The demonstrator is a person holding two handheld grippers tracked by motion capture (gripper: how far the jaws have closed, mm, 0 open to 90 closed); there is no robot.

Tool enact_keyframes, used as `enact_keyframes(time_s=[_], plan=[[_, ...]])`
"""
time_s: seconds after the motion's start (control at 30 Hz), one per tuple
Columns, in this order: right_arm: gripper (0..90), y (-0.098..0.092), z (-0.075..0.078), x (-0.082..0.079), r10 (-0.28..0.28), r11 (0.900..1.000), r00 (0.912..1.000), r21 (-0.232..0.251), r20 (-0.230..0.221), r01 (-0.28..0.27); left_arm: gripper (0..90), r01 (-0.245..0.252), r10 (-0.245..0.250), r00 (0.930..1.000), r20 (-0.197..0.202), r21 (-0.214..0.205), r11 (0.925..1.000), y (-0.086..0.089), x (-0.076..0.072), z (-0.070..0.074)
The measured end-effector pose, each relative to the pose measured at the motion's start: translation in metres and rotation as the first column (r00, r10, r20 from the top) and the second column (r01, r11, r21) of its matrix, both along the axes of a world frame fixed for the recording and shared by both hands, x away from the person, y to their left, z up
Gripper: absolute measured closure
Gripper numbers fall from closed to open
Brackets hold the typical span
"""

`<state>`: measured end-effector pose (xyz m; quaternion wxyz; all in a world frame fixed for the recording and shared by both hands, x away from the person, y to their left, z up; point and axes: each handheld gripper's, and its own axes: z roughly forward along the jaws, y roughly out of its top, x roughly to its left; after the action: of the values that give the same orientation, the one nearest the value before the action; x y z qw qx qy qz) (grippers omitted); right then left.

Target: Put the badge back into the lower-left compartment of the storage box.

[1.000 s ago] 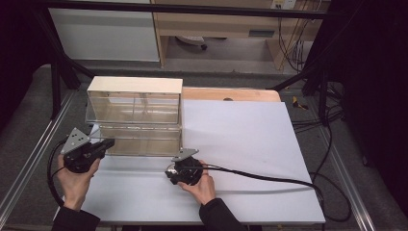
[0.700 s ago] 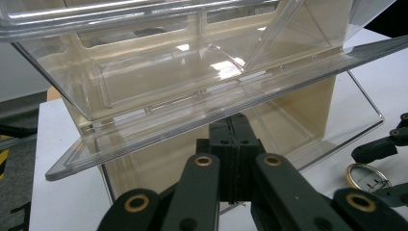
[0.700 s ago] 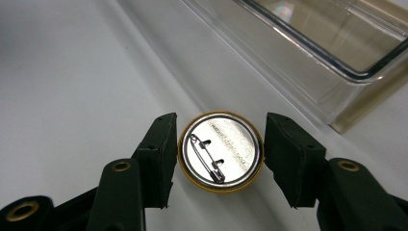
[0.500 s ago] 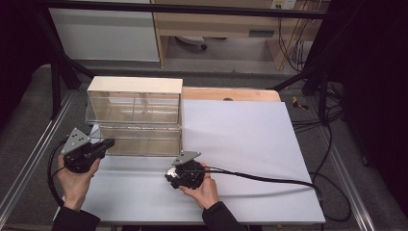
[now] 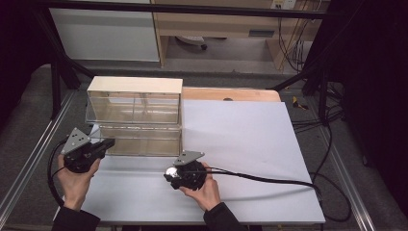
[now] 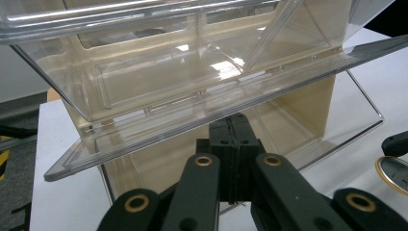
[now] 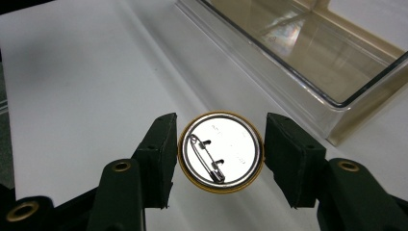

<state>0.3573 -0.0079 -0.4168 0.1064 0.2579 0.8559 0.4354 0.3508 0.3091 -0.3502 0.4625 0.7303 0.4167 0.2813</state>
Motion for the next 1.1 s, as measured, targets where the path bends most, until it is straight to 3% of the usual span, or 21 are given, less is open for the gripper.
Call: enact_keyframes(time_s=[0.8, 1.1], plan=[[46.9, 0.032, 0.028, 0.002, 0.030, 0.9985, 0.9974, 0.044, 0.066, -0.033, 89.7, 0.004, -0.004, 1.0000, 0.001, 0.000, 1.0000, -0.001, 0.000, 0.001], [46.9, 0.044, 0.032, 0.007, 0.025, 0.9979, 0.9970, 0.058, 0.074, -0.030, 89.7, 0.005, -0.005, 1.0000, 0.001, 0.002, 1.0000, 0.000, 0.000, 0.001]])
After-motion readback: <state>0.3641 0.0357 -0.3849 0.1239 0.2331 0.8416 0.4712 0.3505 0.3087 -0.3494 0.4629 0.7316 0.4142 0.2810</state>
